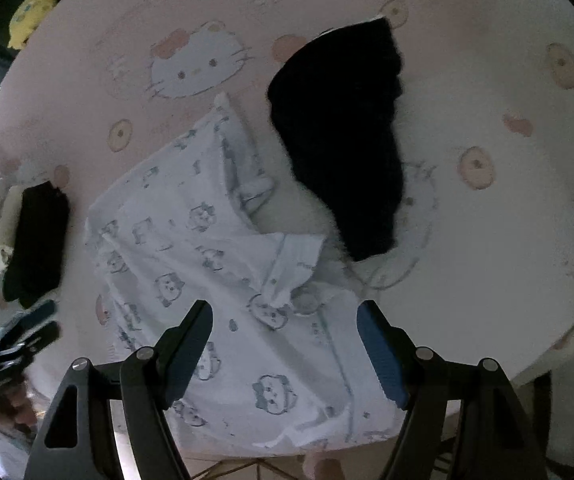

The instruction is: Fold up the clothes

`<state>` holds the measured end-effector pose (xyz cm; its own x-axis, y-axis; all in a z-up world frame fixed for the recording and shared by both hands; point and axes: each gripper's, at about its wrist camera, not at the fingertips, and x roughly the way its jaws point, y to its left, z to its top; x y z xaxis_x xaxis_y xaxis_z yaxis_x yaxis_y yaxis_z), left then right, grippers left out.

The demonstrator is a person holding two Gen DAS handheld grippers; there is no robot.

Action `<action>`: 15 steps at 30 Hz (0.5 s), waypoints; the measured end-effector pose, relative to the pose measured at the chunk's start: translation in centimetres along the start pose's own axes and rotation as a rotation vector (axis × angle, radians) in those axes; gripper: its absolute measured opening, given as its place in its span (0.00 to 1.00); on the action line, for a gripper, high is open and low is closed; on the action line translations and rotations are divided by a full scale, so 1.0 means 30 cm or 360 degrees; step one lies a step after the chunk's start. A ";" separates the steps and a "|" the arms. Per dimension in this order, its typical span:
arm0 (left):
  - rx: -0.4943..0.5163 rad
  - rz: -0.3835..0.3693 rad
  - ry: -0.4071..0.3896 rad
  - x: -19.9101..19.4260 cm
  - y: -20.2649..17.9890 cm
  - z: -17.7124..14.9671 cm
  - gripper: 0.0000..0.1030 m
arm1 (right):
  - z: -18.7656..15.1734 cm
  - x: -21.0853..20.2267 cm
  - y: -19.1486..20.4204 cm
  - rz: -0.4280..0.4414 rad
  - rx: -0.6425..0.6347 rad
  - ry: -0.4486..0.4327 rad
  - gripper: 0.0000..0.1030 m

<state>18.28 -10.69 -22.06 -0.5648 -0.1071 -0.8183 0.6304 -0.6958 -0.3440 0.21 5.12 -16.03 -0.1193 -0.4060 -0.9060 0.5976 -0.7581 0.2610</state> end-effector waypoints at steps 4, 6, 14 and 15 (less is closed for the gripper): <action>-0.0098 -0.0043 0.0066 0.064 0.034 -0.047 0.64 | 0.014 0.072 -0.006 0.0086 0.0023 0.0060 0.72; -0.0106 -0.0047 0.0088 0.093 0.037 -0.082 0.64 | 0.025 0.104 -0.008 0.0125 0.0032 0.0081 0.72; -0.0075 -0.0029 0.0122 0.193 0.026 -0.207 0.64 | 0.072 0.223 -0.053 0.0213 0.0124 0.0175 0.72; -0.0057 -0.0024 0.0089 0.191 0.018 -0.216 0.64 | 0.078 0.237 -0.066 0.0239 0.0169 0.0188 0.72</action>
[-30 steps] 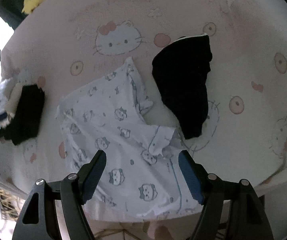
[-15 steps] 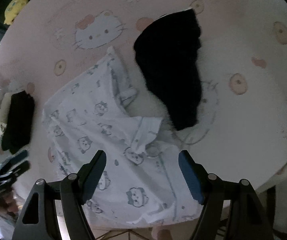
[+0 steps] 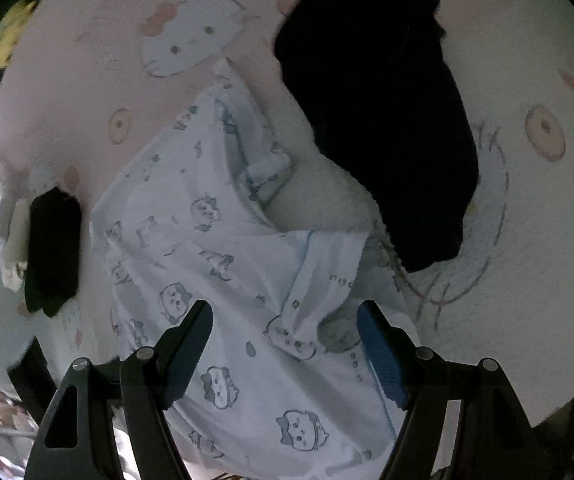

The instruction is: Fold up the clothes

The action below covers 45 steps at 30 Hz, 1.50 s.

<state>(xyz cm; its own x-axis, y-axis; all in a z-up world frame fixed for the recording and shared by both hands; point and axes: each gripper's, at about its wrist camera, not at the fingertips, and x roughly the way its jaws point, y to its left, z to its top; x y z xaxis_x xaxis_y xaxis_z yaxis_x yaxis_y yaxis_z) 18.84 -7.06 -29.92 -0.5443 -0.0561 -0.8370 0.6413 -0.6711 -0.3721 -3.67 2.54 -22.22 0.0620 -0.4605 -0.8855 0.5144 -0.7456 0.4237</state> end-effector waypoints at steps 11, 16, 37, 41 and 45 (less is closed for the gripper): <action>0.0151 0.0053 -0.0157 0.022 -0.089 -0.050 0.48 | 0.046 0.085 -0.019 0.0075 0.0083 0.0075 0.66; 0.0106 0.0053 -0.0185 0.014 -0.066 -0.051 0.28 | 0.060 0.155 0.045 -0.0201 -0.0146 0.0154 0.19; 0.0181 0.0071 -0.0125 -0.013 -0.061 -0.086 0.20 | 0.252 0.183 0.081 -0.0497 -0.0230 -0.0050 0.10; 0.0132 0.0026 -0.0116 -0.023 -0.050 -0.084 0.21 | 0.229 0.161 0.083 -0.0365 -0.0176 -0.0038 0.56; 0.0029 -0.0046 -0.0046 -0.035 -0.032 -0.069 0.41 | 0.181 0.104 0.120 -0.0403 -0.0275 -0.0043 0.66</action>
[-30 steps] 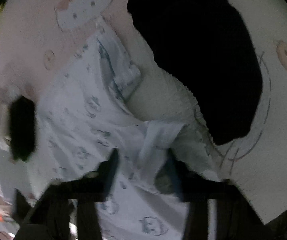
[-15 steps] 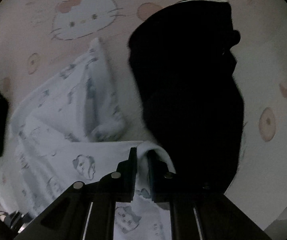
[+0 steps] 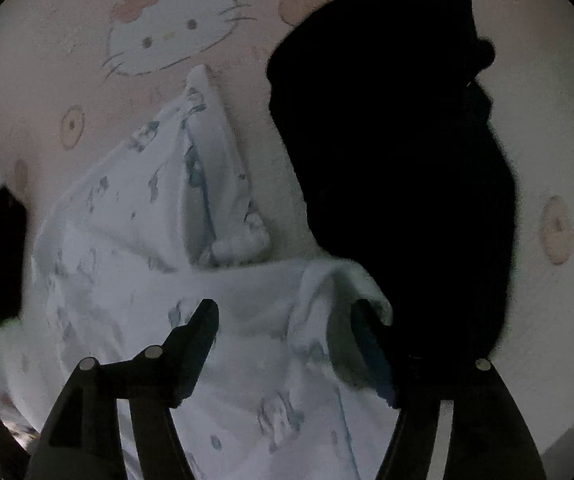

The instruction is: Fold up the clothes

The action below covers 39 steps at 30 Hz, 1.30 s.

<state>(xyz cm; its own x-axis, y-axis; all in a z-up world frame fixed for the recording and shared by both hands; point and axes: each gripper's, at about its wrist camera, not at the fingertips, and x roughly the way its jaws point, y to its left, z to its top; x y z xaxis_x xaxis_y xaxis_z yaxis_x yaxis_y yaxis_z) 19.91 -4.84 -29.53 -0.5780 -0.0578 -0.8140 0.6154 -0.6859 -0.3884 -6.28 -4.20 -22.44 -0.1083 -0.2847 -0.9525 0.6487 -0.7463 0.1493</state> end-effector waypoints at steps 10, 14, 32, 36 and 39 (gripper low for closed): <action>0.0658 0.0335 -0.0212 -0.090 -0.203 -0.040 0.63 | -0.188 -0.223 -0.052 -0.0035 -0.0002 -0.0186 0.68; 0.0765 0.0356 -0.0179 -0.085 -0.230 -0.057 0.63 | -0.278 -0.259 -0.060 0.0094 0.0154 -0.0254 0.71; 0.1511 0.0662 -0.0206 -0.080 -0.328 -0.111 0.63 | -0.622 -0.204 -0.214 0.0681 0.0913 -0.0311 0.72; 0.1830 0.0719 -0.0212 -0.063 -0.373 -0.148 0.63 | -0.725 -0.185 -0.258 0.0910 0.1076 -0.0364 0.72; 0.2000 0.0711 -0.0182 -0.051 -0.402 -0.192 0.63 | -0.790 -0.181 -0.274 0.0925 0.1117 -0.0378 0.72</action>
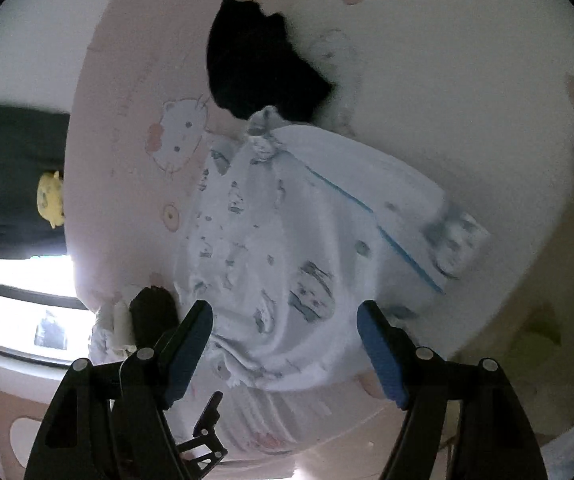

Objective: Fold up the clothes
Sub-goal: 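Fold the white garment lengthwise with the right gripper toward the left gripper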

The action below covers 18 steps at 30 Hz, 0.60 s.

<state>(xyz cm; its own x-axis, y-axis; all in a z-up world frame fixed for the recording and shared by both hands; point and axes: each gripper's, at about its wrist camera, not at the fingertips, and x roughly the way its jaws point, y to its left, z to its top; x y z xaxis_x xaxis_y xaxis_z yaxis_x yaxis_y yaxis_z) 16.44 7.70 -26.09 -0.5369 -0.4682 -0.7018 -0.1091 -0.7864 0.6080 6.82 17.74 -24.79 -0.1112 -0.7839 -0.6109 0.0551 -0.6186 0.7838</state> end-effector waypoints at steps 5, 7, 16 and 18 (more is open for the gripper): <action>0.0172 -0.0023 -0.0019 0.004 -0.086 0.023 0.63 | -0.048 0.016 -0.080 0.0059 0.0101 0.0023 0.72; 0.0171 -0.0011 -0.0010 0.027 -0.106 0.036 0.63 | -0.057 0.039 -0.109 0.0133 0.0183 0.0032 0.75; 0.0153 0.0094 0.0017 0.104 -0.129 0.069 0.63 | -0.024 0.098 -0.082 0.0246 0.0124 -0.0007 0.77; 0.0137 0.0097 0.0011 0.115 -0.127 0.076 0.63 | -0.008 0.113 -0.088 0.0300 0.0155 -0.0011 0.77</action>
<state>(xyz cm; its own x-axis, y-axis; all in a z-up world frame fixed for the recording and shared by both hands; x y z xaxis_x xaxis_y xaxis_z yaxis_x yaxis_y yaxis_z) 13.10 10.01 -29.97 -0.5392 -0.5172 -0.6647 -0.1477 -0.7189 0.6792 6.53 16.70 -28.95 -0.1148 -0.8846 -0.4521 -0.0208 -0.4529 0.8913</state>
